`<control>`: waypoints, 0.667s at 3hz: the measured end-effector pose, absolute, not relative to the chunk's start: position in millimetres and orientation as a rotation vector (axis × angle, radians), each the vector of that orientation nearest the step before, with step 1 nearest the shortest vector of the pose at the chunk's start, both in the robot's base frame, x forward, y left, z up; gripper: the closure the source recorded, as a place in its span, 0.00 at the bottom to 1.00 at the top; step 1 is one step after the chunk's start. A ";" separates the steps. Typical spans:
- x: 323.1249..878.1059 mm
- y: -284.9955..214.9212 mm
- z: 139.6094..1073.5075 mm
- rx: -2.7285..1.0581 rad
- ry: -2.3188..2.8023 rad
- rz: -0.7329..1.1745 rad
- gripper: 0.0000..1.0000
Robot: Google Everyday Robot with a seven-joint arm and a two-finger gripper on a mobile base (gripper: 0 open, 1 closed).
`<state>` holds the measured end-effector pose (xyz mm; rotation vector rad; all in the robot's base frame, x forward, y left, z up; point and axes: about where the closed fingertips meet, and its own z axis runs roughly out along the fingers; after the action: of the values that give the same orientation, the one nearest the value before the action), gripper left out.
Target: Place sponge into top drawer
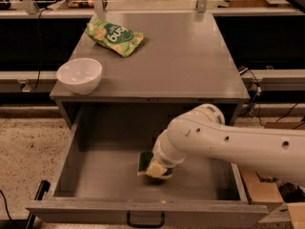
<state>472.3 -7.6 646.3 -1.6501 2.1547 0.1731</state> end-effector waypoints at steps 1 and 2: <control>462.1 -5.4 619.5 -1.682 2.183 0.223 0.58; 462.3 -5.6 621.1 -1.681 2.181 0.219 0.35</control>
Offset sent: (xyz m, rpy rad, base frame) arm -0.0085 0.0017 -0.0224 -0.0017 0.0445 0.0129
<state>462.3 -5.6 621.1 -1.6809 2.1806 0.2191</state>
